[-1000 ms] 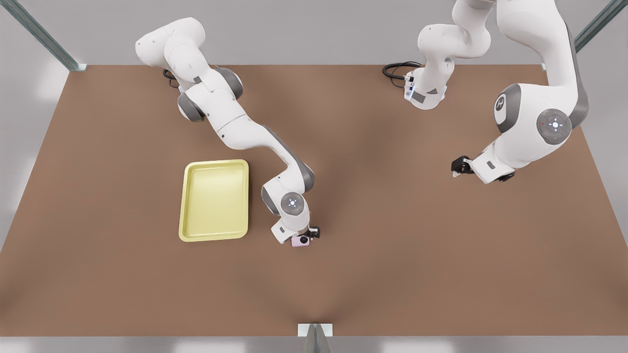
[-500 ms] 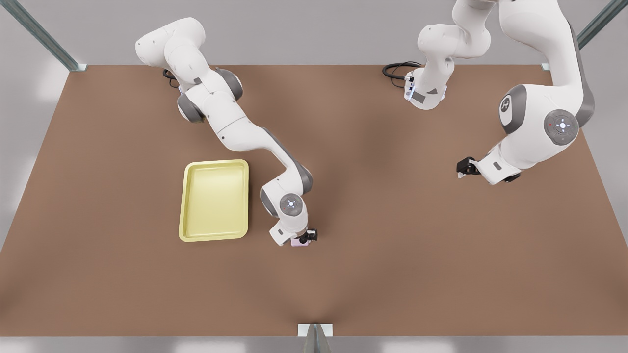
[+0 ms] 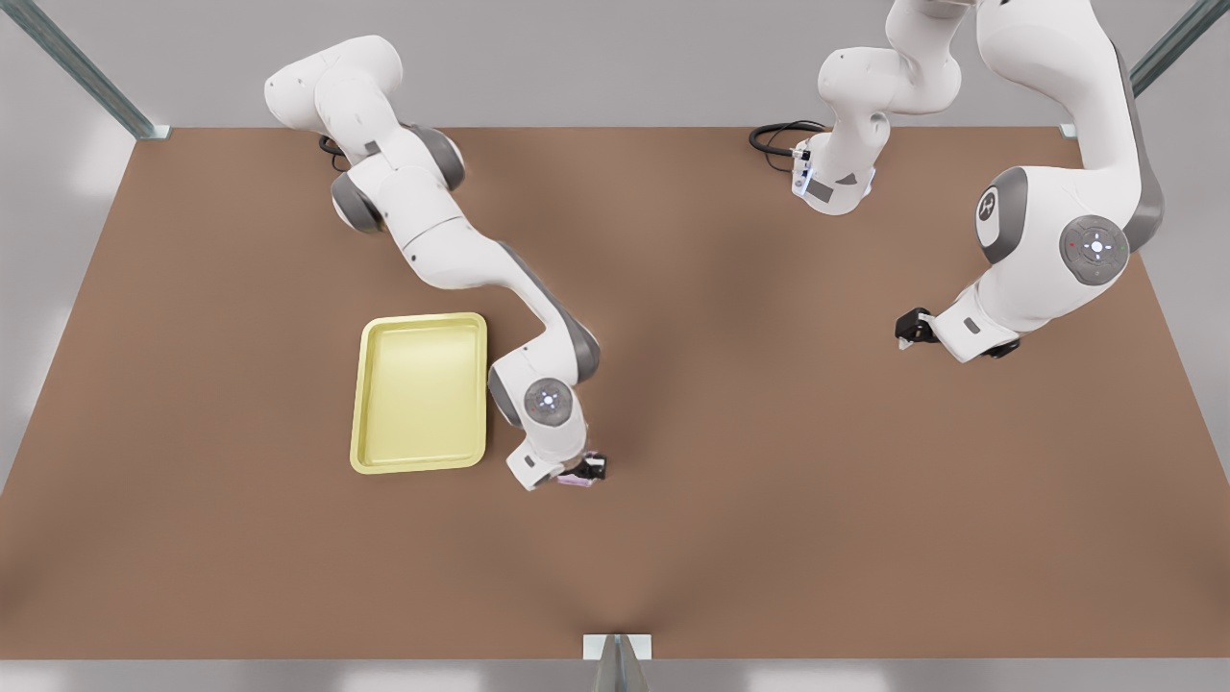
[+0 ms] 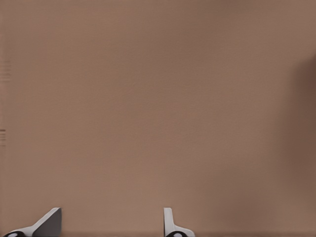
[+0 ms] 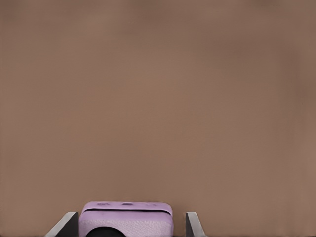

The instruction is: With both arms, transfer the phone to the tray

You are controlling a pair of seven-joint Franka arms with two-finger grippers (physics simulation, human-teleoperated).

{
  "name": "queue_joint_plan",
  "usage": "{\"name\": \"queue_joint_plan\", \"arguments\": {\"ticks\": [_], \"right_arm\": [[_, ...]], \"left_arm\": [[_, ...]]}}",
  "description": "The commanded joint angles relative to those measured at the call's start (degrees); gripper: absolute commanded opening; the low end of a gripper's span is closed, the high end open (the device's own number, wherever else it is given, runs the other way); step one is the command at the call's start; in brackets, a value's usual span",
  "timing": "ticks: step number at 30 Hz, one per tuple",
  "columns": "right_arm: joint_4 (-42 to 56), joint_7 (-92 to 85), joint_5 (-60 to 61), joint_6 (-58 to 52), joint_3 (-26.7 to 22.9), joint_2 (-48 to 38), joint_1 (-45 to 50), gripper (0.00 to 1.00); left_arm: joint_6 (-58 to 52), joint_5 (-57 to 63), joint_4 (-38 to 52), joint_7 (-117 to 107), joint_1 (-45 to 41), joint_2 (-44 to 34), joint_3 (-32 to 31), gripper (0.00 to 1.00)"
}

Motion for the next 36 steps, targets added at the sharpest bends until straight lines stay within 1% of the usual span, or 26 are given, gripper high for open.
{"name": "queue_joint_plan", "arguments": {"ticks": [1, 2, 3, 4, 5, 6, 7, 13, 14, 16, 18, 20, 21, 23, 24, 25, 26, 27, 28, 32, 36], "right_arm": [[-5.1, -9.6, 0.2, -6.6, 0.2, -5.7, -2.6, 0.86], [-8.7, -10.0, 0.3, -6.0, 0.3, -8.1, -2.9, 0.88], [-8.7, -10.0, 0.4, -5.8, 0.3, -7.8, -2.9, 0.88], [-7.8, -9.1, 0.5, -2.6, 0.4, -5.9, -2.6, 0.91], [-2.9, -6.0, 0.4, -1.0, 0.4, -1.6, -2.3, 0.92], [0.5, -3.8, 0.4, -0.1, 0.5, 1.8, -2.3, 0.99], [0.5, -1.6, 0.4, 2.5, 0.8, 2.1, -2.0, 1.0], [2.3, 7.6, 0.4, 8.7, 0.3, 6.7, -1.8, 1.0], [2.3, 10.4, 0.4, 11.2, 0.4, 7.2, -1.8, 1.0], [3.1, 11.3, 0.4, 12.0, 0.3, 8.1, -1.0, 1.0], [4.3, 13.8, 0.2, 10.4, 0.2, 8.5, -0.9, 1.0], [4.8, 15.1, -0.1, 8.7, -4.9, 8.4, 2.7, 1.0], [4.8, 15.1, -0.4, 7.7, -5.7, 8.2, 3.1, 1.0], [4.8, 15.1, -1.5, 4.6, -11.0, 8.0, 6.1, 1.0], [4.6, 15.0, -3.1, 3.7, -12.5, 8.0, 6.9, 1.0], [4.8, 15.1, -5.2, 3.8, -12.6, 8.1, 7.8, 1.0], [4.9, 16.9, -6.6, 4.4, -14.1, 8.3, 9.6, 1.0], [4.9, 17.6, -7.4, 8.0, -16.0, 8.6, 11.6, 1.0], [4.9, 19.0, -7.4, 12.0, -16.4, 8.7, 11.8, 1.0], [4.8, 21.4, -7.3, 18.4, -15.9, 9.6, 11.4, 1.0], [4.6, 26.0, -6.9, 19.9, -15.5, 10.6, 11.3, 1.0]], "left_arm": [[0.0, 0.1, 0.1, 0.2, 0.0, -0.1, 0.0, 1.0], [0.0, 0.1, 0.1, 0.2, 0.0, -0.1, 0.0, 1.0], [-0.1, 0.1, 0.0, 0.2, 0.1, -0.1, 0.0, 1.0], [-0.1, 0.1, 0.1, 0.2, 0.0, -0.1, 0.0, 1.0], [0.0, 0.2, 0.0, 0.2, 0.0, -0.1, 0.1, 1.0], [0.0, 0.3, 0.0, 0.2, 0.0, -0.1, 1.0, 1.0], [-0.1, 0.4, 0.0, 0.2, 0.0, -0.1, 1.1, 1.0], [0.1, 0.4, 0.1, 0.2, 0.0, 0.0, 1.1, 1.0], [0.0, 0.5, 0.1, 0.3, 0.0, -0.1, 1.1, 1.0], [0.0, 0.5, 0.1, 0.4, 0.0, -0.1, 1.1, 1.0], [0.0, 0.7, 0.0, 0.4, 0.0, -0.1, 1.1, 1.0], [0.0, 0.7, 0.0, 0.4, 0.0, -0.1, 1.1, 1.0], [-0.1, 0.7, 0.0, 0.4, 0.0, -0.1, 1.1, 1.0], [-0.1, 0.7, 0.0, 0.4, 0.0, -0.1, 1.1, 1.0], [-0.1, 0.7, 0.0, 0.4, 0.0, -0.1, 1.1, 1.0], [-0.2, 0.7, 0.0, 0.4, 0.0, -0.1, 1.1, 1.0], [-0.2, 0.7, 0.0, 0.5, 0.1, -0.1, 1.1, 1.0], [-0.2, 0.7, 0.0, 0.5, 0.0, -0.1, 1.1, 1.0], [-0.2, 0.7, 0.0, 0.5, 0.0, -0.1, 1.1, 1.0], [-0.1, 1.3, 0.1, 0.5, 0.0, -0.2, 1.1, 1.0], [0.0, 1.8, 0.1, 0.5, 0.0, -0.1, 1.1, 1.0]]}}
